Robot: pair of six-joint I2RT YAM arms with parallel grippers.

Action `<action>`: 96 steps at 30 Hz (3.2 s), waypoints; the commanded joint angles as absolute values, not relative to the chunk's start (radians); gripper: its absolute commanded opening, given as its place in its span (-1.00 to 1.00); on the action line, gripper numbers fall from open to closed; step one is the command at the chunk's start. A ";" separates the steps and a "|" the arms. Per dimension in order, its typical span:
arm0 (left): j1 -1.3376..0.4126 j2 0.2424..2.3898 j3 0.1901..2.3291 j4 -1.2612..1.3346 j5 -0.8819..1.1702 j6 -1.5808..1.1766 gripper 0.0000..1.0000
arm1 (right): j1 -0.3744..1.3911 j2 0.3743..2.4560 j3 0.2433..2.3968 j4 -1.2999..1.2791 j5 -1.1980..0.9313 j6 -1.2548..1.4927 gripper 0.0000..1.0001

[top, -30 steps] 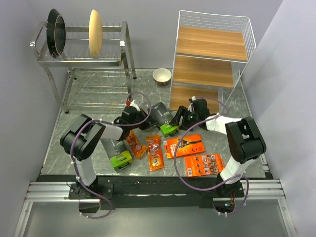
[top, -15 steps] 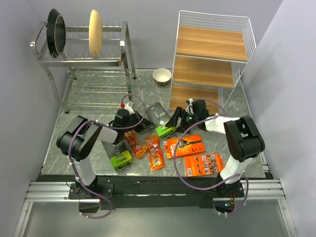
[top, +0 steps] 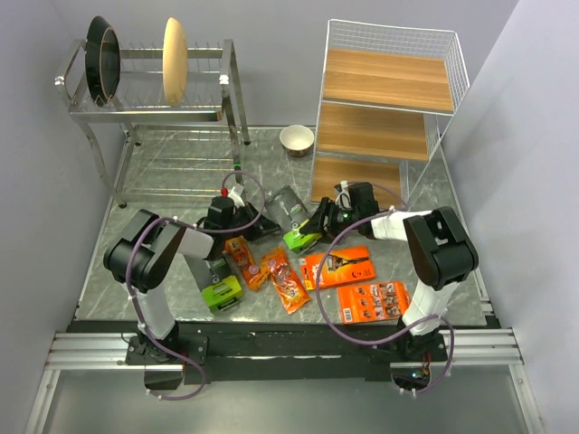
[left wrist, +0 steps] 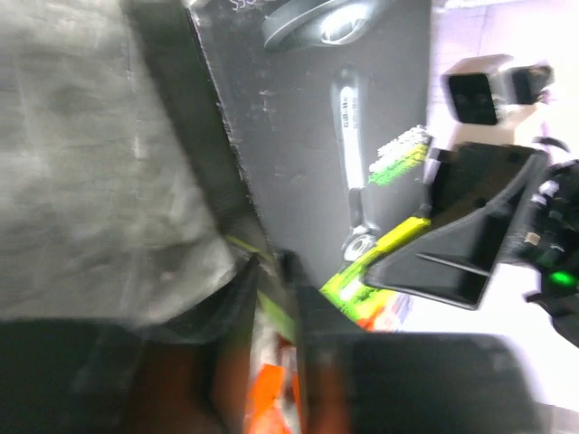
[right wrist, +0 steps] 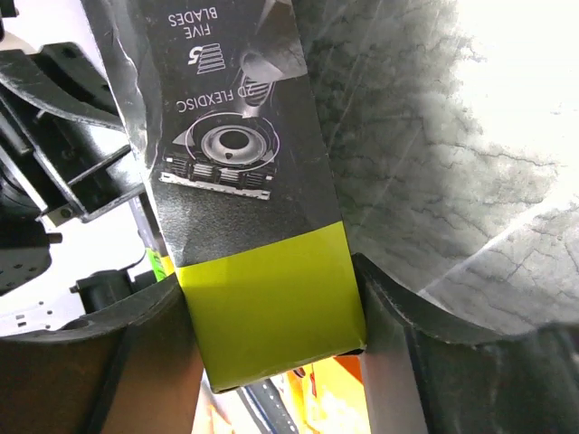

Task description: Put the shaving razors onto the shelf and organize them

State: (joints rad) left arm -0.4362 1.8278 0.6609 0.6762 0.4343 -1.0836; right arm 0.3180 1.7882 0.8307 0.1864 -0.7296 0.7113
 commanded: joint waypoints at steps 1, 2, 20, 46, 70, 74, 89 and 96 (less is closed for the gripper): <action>-0.445 1.898 0.627 0.227 0.239 -0.921 -0.29 | 0.302 1.723 0.813 0.150 -0.696 0.696 -0.27; -0.445 1.875 0.635 0.224 0.244 -0.872 -0.21 | 0.278 1.700 0.801 0.149 -0.707 0.704 -0.33; -0.520 1.871 0.790 0.192 0.308 -0.583 0.58 | -0.170 1.152 0.601 -0.256 -0.887 0.412 -0.56; -0.561 1.839 0.811 0.026 0.345 -0.462 0.59 | -0.370 1.371 0.425 0.598 -0.675 1.064 -0.55; -0.595 1.753 0.851 0.069 0.318 -0.454 0.73 | -0.367 1.249 0.593 -0.095 -0.579 0.522 1.00; -0.597 1.741 0.859 0.097 0.316 -0.456 0.75 | -0.376 1.250 0.632 -0.143 -0.520 0.433 1.00; -0.597 1.753 0.887 0.115 0.213 -0.442 0.81 | -0.155 1.140 0.640 -0.238 -0.528 -0.023 -1.00; -0.598 1.758 0.899 0.121 0.207 -0.459 0.82 | -0.005 1.233 0.748 -0.350 -0.247 -0.245 -1.00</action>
